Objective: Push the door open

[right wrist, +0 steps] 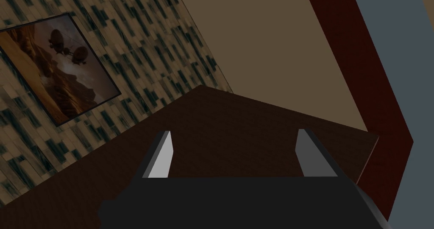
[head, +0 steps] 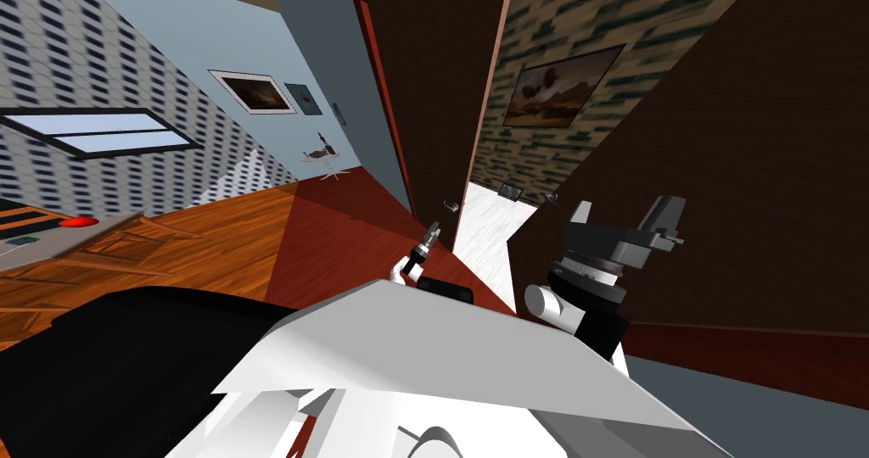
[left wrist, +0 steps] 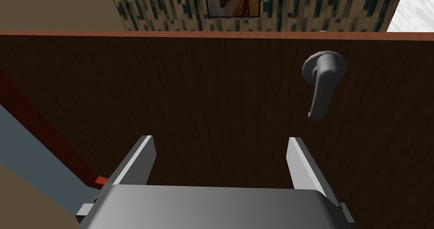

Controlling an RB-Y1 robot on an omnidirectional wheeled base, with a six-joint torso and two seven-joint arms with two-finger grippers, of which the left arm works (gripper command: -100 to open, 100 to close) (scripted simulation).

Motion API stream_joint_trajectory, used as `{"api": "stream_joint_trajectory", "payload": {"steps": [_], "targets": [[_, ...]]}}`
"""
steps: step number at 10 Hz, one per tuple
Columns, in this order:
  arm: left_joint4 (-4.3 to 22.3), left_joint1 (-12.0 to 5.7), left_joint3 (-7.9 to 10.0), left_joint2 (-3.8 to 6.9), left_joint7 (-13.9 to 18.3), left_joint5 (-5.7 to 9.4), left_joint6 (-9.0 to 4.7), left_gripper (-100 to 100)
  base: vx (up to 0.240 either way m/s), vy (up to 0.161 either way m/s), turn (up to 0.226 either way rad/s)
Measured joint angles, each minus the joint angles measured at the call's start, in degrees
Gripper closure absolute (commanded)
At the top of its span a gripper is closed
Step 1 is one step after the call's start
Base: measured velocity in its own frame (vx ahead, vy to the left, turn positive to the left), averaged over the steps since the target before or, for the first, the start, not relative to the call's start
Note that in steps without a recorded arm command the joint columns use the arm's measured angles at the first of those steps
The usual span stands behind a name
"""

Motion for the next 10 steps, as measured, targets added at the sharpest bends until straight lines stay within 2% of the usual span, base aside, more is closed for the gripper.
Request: {"api": "stream_joint_trajectory", "payload": {"steps": [2, 3, 6, 8, 9, 10], "targets": [[3.36, -1.38, -0.85, -0.37, 0.01, -0.31, -0.32, -100, 0.098, 0.091, -0.020], [4.27, -1.45, -1.37, -0.25, 0.17, -0.48, -0.52, -100, 0.085, 0.075, -0.015], [8.91, -3.68, -2.41, -0.48, 0.54, -0.79, -0.96, -100, 0.094, 0.075, -0.016], [10.99, -4.49, -3.27, -0.67, 0.76, -1.10, -0.94, -100, 0.092, 0.078, -0.017], [13.12, -5.49, -3.45, -0.81, 0.83, -1.12, -1.41, -100, 0.088, 0.079, -0.013], [14.06, -5.86, -3.84, -0.97, 0.87, -1.27, -1.49, -100, 0.090, 0.065, -0.018]]}}
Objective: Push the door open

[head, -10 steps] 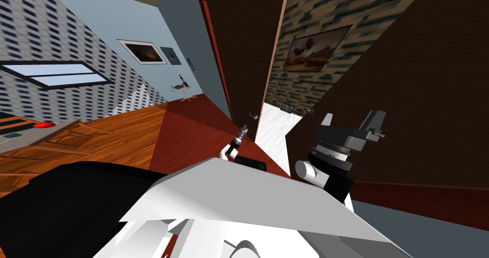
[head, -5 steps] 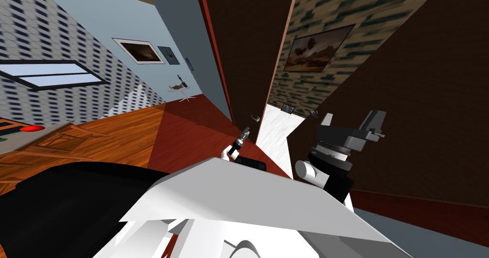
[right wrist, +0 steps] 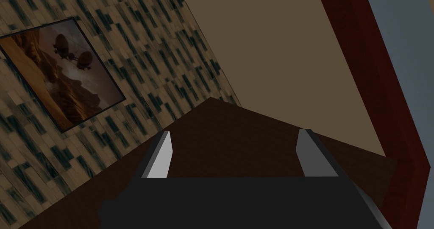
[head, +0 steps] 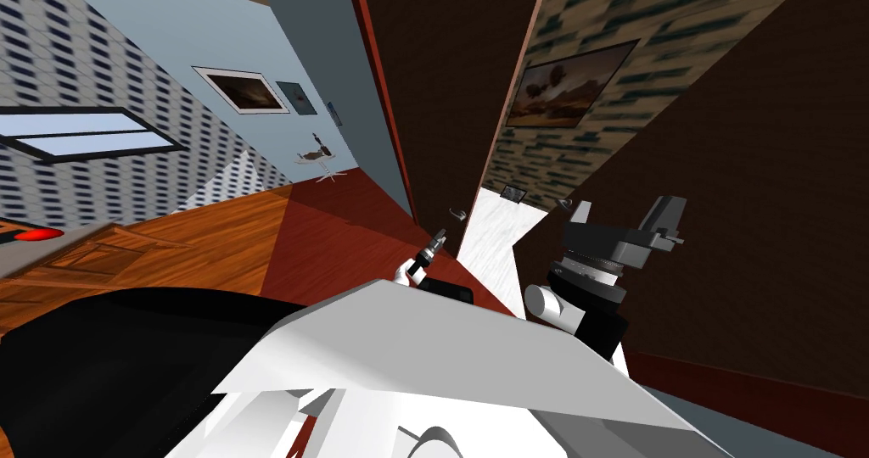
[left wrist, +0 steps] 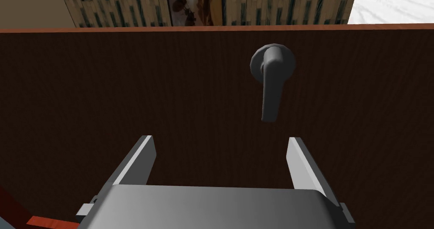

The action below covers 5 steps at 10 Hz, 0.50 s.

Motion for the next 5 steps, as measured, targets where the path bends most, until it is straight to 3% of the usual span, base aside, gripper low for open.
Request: {"api": "stream_joint_trajectory", "payload": {"steps": [5], "targets": [[6.69, -2.89, -1.51, -0.83, 0.22, -0.49, -0.88, -100, 0.103, 0.071, -0.016]]}}
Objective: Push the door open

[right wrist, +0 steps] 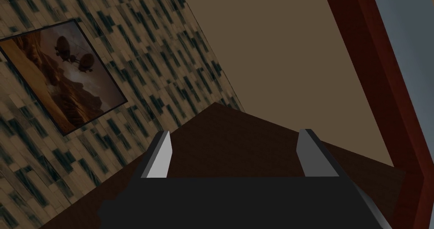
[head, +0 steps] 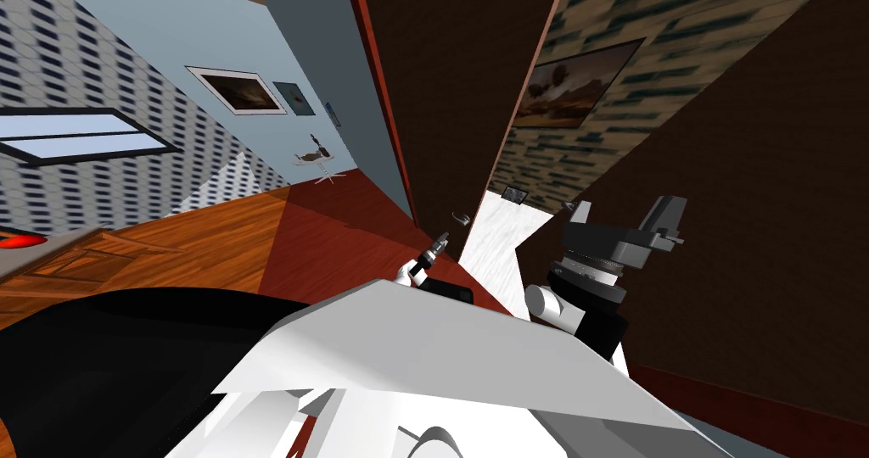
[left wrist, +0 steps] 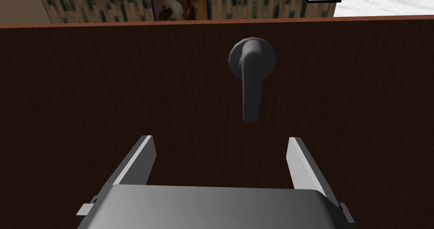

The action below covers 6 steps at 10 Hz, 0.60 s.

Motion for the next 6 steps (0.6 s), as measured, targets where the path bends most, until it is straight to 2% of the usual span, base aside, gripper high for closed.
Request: {"api": "stream_joint_trajectory", "payload": {"steps": [3, 4, 6], "targets": [[3.77, -1.57, -1.21, -0.28, 0.44, -0.39, -0.39, -100, 0.151, 0.086, -0.014], [4.02, -1.63, -1.63, -0.46, 0.56, -0.57, -0.03, -100, 0.079, 0.049, -0.006], [5.60, -2.32, -1.85, -0.70, 0.57, -0.63, -0.29, -100, 0.035, 0.019, -0.001]]}}
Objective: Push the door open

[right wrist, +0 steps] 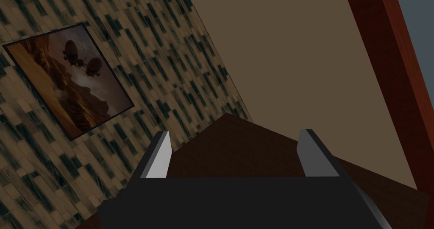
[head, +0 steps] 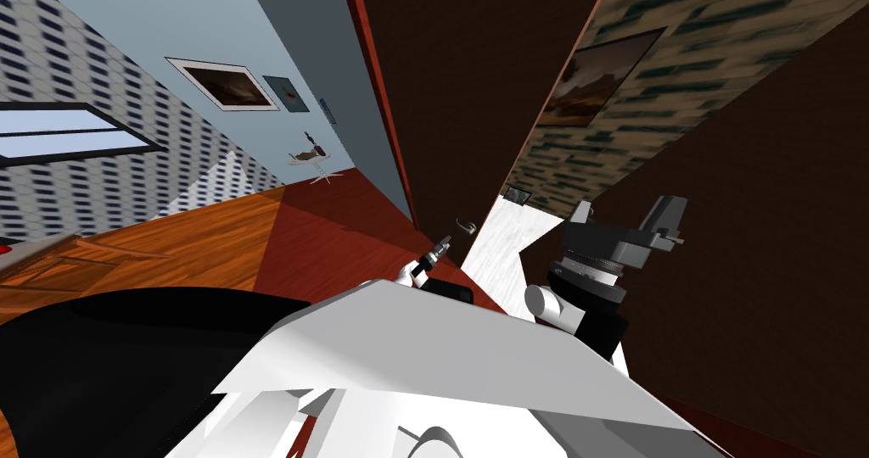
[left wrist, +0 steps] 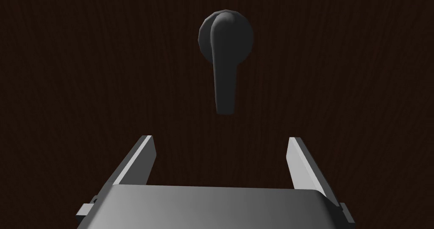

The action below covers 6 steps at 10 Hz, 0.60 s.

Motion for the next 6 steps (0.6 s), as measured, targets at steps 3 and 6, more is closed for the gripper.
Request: {"api": "stream_joint_trajectory", "payload": {"steps": [3, 6], "targets": [[0.36, -0.08, 0.23, 0.52, -0.23, 0.14, 0.03, -100, 0.122, -0.098, -0.032], [0.72, -0.37, 0.65, 0.42, -0.63, 0.41, 0.30, -100, 0.207, -0.098, -0.035]]}}
